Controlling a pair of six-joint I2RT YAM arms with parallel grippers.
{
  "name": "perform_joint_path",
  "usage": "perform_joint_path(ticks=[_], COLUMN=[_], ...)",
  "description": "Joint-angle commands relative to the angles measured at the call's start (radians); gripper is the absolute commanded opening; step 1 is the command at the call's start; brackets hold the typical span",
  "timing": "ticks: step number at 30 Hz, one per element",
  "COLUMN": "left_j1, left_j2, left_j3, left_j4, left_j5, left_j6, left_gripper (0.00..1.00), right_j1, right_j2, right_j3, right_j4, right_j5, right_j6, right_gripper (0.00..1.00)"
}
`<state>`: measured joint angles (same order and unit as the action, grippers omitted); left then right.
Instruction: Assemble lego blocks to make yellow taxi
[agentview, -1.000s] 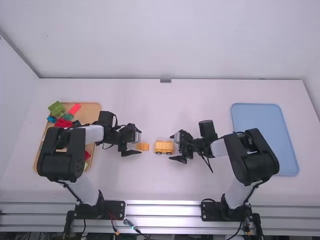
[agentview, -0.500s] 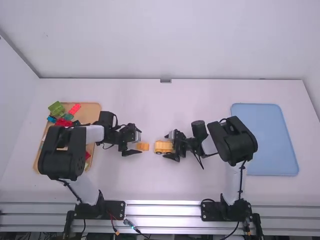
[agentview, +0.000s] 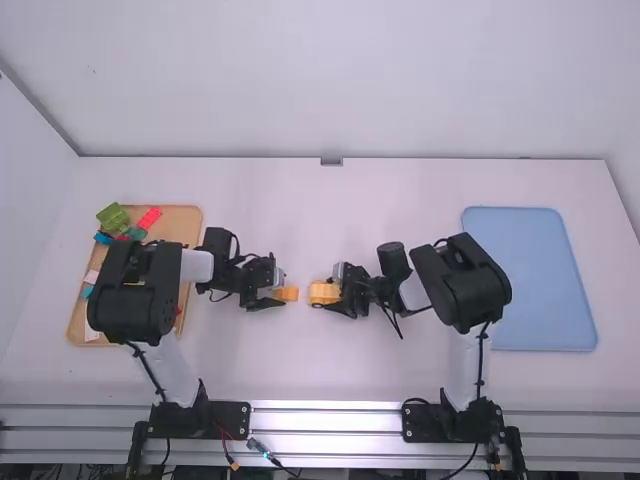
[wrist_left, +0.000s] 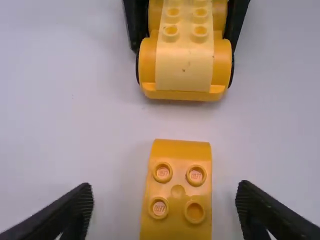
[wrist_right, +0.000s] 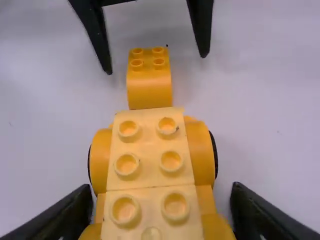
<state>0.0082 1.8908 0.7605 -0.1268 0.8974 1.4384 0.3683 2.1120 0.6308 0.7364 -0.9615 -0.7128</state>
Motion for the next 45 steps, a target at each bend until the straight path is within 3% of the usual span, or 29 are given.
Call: perform_joint_path(ticks=[1,5,14,23,29,35,38,39,45], left_j1=[-0.009,-0.016,-0.031,-0.029,-0.023,-0.028,-0.028,-0.028,-0.055], left_j2=[0.008,0.008,0.025,0.025,0.025,0.023,0.007,0.002,-0.062], left_j3=[-0.014,-0.014,-0.014,-0.014,-0.012,0.054,0.079,0.083,0.079], left_j4=[-0.003,-0.012,-0.01,-0.013,-0.011,-0.047,-0.085,-0.092,-0.101], left_j5=[0.025,0.005,-0.02,-0.051,-0.041,-0.042,-0.042,-0.041,-0.042], left_j6=[0.009,0.009,0.009,0.009,0.004,-0.177,-0.194,-0.193,-0.222], left_gripper=[0.62,0.55,0.55,0.34,0.33,0.38,0.27,0.28,0.13], right_j1=[-0.001,-0.003,-0.003,-0.001,-0.003,-0.004,-0.003,-0.002,-0.002], right_j2=[0.009,0.009,0.009,0.009,0.009,0.009,0.009,0.009,0.009], right_j3=[0.01,0.01,0.01,0.01,0.01,0.011,0.01,0.011,0.015], right_j4=[-0.004,-0.004,-0.007,-0.007,-0.007,-0.007,-0.007,-0.007,-0.01], right_j5=[-0.002,-0.003,-0.006,-0.008,-0.01,-0.01,-0.009,-0.01,-0.01], right_j6=[0.002,0.003,0.002,0.002,0.002,0.003,0.002,0.002,0.003], right_gripper=[0.61,0.56,0.56,0.56,0.57,0.57,0.57,0.57,0.57])
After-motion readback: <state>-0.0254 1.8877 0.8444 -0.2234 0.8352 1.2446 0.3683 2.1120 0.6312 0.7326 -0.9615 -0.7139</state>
